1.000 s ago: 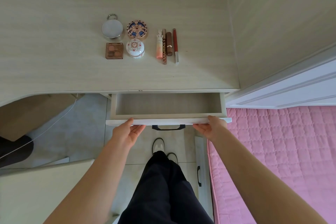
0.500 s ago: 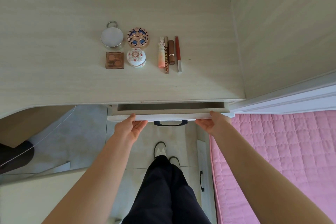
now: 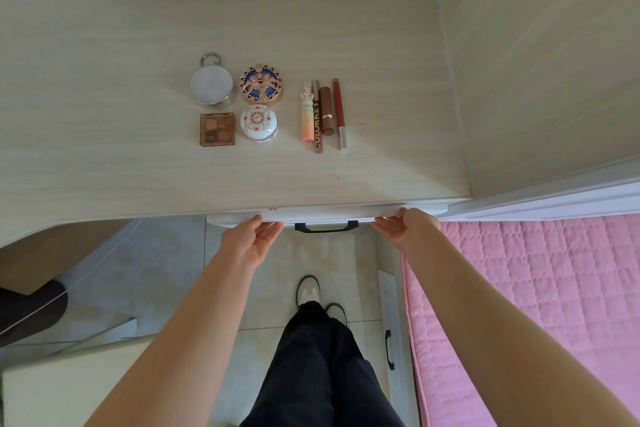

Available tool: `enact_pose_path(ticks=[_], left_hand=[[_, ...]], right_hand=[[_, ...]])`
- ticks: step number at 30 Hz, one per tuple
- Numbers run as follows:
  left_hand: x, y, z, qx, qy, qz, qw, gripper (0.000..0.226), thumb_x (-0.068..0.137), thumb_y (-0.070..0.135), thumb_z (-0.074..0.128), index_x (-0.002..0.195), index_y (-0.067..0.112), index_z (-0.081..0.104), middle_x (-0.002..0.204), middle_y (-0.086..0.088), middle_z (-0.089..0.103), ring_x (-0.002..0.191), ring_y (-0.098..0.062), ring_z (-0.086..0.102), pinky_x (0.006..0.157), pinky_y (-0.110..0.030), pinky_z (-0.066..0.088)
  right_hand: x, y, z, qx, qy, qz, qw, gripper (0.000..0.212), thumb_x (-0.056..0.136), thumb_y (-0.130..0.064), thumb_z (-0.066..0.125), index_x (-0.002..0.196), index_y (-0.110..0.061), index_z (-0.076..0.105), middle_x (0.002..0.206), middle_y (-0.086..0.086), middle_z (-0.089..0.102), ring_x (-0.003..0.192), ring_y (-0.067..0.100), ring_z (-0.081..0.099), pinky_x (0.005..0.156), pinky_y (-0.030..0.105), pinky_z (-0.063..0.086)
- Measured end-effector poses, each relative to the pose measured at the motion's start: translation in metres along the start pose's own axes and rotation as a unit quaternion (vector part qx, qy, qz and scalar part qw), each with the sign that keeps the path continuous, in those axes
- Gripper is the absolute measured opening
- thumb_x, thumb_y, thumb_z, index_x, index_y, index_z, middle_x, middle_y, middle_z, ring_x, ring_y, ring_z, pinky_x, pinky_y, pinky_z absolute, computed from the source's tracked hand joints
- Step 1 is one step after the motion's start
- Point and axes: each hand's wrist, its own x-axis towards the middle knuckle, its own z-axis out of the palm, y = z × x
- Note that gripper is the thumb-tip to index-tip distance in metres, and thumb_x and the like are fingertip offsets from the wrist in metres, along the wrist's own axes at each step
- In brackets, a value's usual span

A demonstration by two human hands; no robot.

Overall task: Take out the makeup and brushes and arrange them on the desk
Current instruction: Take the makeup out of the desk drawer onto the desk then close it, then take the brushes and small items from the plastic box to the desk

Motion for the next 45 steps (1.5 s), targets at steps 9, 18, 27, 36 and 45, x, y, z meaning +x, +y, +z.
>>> enact_pose_path(ticks=[9,18,27,36,45], left_hand=[[-0.001,0.0,0.002,-0.006,0.003,0.015,1.0,0.007,0.096,-0.005,0.047,0.095,-0.007,0.054,0.096,-0.027,0.061,0.091,-0.039,0.063,0.091,-0.049,0.051],[-0.002,0.001,0.003,-0.026,-0.009,0.013,1.0,0.009,0.097,-0.007,0.043,0.096,-0.008,0.052,0.105,-0.029,0.059,0.104,-0.044,0.06,0.086,-0.047,0.051],[-0.005,-0.017,-0.007,0.158,-0.006,0.078,0.984,0.047,0.093,-0.003,0.054,0.137,0.003,0.041,0.125,-0.019,0.058,0.11,-0.032,0.061,0.095,-0.038,0.049],[-0.029,-0.042,0.006,0.539,-0.059,0.247,0.803,0.035,0.095,0.017,0.048,0.13,0.023,0.052,0.116,0.003,0.062,0.105,-0.013,0.056,0.082,-0.026,0.046],[-0.057,-0.062,0.034,0.719,-0.157,0.42,0.53,0.031,0.096,0.018,0.045,0.126,0.02,0.054,0.103,0.002,0.065,0.107,-0.019,0.054,0.079,-0.036,0.049]], right_hand=[[-0.005,-0.001,0.004,0.024,0.002,0.009,1.0,0.04,0.095,0.007,0.023,0.128,0.006,0.045,0.114,0.027,0.054,0.107,0.046,0.058,0.07,0.058,0.047],[-0.007,-0.007,0.006,0.05,-0.013,0.019,0.998,0.04,0.096,0.001,0.014,0.115,0.005,0.05,0.116,0.022,0.057,0.109,0.042,0.059,0.079,0.057,0.047],[0.007,0.011,-0.011,-0.071,-0.061,-0.069,0.993,0.023,0.098,-0.013,0.039,0.109,-0.009,0.058,0.107,0.01,0.065,0.102,0.026,0.063,0.08,0.041,0.053],[-0.023,0.038,-0.058,-0.432,-0.051,-0.339,0.834,0.043,0.097,-0.031,0.045,0.135,-0.013,0.047,0.125,0.004,0.06,0.116,0.027,0.055,0.097,0.04,0.044],[-0.062,0.078,-0.102,-0.5,0.044,-0.41,0.762,0.046,0.098,-0.025,0.043,0.142,-0.011,0.038,0.139,0.008,0.046,0.128,0.026,0.04,0.1,0.035,0.038]])
